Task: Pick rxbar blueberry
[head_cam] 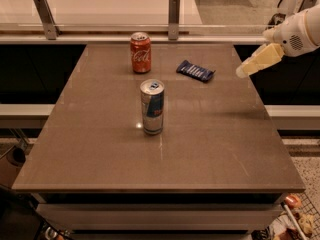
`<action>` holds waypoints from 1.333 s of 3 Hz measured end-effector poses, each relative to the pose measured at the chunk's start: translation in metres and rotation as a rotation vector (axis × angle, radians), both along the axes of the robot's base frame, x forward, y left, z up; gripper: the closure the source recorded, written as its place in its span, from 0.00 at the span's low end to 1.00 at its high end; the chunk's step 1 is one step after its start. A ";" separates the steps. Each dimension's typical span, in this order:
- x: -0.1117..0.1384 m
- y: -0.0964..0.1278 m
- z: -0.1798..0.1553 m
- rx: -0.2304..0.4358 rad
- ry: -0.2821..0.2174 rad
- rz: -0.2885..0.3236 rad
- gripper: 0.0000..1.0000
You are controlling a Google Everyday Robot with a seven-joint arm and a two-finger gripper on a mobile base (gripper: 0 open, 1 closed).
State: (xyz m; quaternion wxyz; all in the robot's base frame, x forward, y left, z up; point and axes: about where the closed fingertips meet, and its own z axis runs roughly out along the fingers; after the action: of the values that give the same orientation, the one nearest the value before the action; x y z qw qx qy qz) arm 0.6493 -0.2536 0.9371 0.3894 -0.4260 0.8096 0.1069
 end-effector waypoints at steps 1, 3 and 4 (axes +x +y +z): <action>0.016 0.007 -0.013 0.030 -0.001 0.001 0.00; 0.051 0.022 -0.052 0.195 -0.044 -0.007 0.00; 0.061 0.034 -0.068 0.257 -0.054 0.004 0.00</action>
Offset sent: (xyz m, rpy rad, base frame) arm 0.0657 0.0178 -0.0578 0.2446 -0.0671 -0.0244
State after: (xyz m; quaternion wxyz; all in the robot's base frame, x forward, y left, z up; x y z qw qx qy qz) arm 0.7105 -0.2196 0.8694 0.4623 -0.3768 0.7776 0.1991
